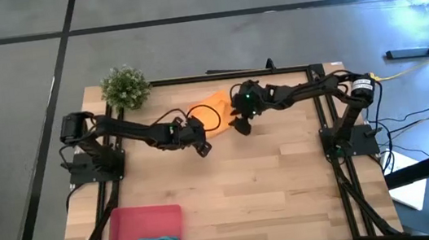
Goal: Roll microfiber towels into tight, uniform cylinder then place into a basket
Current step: Fold the orange microfiber towel
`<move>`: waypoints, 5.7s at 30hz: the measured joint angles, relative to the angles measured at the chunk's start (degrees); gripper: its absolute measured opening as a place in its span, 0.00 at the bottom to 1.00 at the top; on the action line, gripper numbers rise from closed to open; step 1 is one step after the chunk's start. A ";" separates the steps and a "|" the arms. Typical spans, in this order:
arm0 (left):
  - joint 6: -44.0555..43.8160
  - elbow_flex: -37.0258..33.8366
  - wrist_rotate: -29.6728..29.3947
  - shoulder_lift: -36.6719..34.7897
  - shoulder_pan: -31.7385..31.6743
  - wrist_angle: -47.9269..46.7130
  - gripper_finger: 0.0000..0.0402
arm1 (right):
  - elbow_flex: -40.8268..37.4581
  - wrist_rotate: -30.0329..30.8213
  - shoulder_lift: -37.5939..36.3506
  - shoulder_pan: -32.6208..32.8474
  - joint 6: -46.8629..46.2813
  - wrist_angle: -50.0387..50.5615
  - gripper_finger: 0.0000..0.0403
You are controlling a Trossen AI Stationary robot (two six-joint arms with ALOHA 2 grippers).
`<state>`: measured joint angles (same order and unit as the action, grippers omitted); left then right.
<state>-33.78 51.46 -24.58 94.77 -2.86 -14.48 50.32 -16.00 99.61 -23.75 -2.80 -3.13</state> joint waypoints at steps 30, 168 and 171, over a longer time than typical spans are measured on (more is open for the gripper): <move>6.48 0.26 10.94 7.23 -2.09 -2.70 0.22 | -1.88 -14.35 6.88 4.08 1.61 4.67 0.61; 6.77 -0.15 4.19 -0.16 3.92 -10.12 0.22 | -2.14 20.43 -1.02 24.29 2.96 5.89 0.61; 5.72 -0.96 5.63 -0.16 3.87 -10.32 0.22 | -2.14 20.43 0.86 23.86 3.01 5.10 0.61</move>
<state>-28.06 50.50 -18.95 94.61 1.02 -24.80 48.18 4.43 100.47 0.11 0.21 1.97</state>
